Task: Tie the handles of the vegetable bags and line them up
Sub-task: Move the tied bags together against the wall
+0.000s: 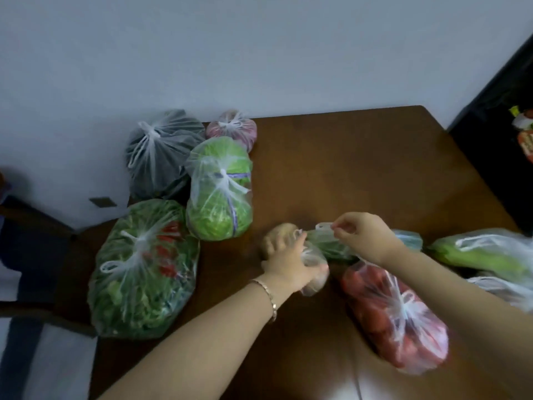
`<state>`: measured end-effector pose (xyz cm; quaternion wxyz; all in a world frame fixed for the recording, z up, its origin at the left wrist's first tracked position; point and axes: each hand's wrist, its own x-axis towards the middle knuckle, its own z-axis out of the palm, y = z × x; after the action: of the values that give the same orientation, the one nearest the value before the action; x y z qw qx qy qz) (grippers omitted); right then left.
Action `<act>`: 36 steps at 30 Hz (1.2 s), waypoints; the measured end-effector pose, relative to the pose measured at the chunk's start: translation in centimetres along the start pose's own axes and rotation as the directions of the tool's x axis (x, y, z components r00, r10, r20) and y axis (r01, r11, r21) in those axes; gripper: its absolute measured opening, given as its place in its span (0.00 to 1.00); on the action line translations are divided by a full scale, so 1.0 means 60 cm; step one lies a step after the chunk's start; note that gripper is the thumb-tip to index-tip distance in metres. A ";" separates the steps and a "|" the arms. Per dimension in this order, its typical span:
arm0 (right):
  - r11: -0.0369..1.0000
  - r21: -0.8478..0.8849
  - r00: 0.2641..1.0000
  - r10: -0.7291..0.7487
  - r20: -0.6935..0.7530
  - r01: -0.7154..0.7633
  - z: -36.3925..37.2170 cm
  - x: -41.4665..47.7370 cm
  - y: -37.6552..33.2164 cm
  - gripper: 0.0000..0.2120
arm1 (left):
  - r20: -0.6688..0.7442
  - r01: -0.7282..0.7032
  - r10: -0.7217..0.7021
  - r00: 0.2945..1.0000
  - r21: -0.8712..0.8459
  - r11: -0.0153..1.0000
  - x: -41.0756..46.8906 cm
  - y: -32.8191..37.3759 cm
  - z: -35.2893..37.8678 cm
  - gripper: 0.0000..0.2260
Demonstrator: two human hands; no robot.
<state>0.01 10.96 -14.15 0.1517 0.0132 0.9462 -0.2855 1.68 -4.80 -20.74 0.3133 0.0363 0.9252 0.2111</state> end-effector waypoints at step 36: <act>0.969 -0.239 0.997 0.075 0.024 -0.067 -0.060 0.039 0.228 0.08 | 0.004 -0.271 0.276 0.961 0.213 0.939 -0.049 0.176 0.060 0.19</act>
<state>-1.69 24.23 -19.34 0.1780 0.0241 0.9699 -0.1644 5.49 5.52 -17.26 0.2635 0.1950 0.9322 0.1534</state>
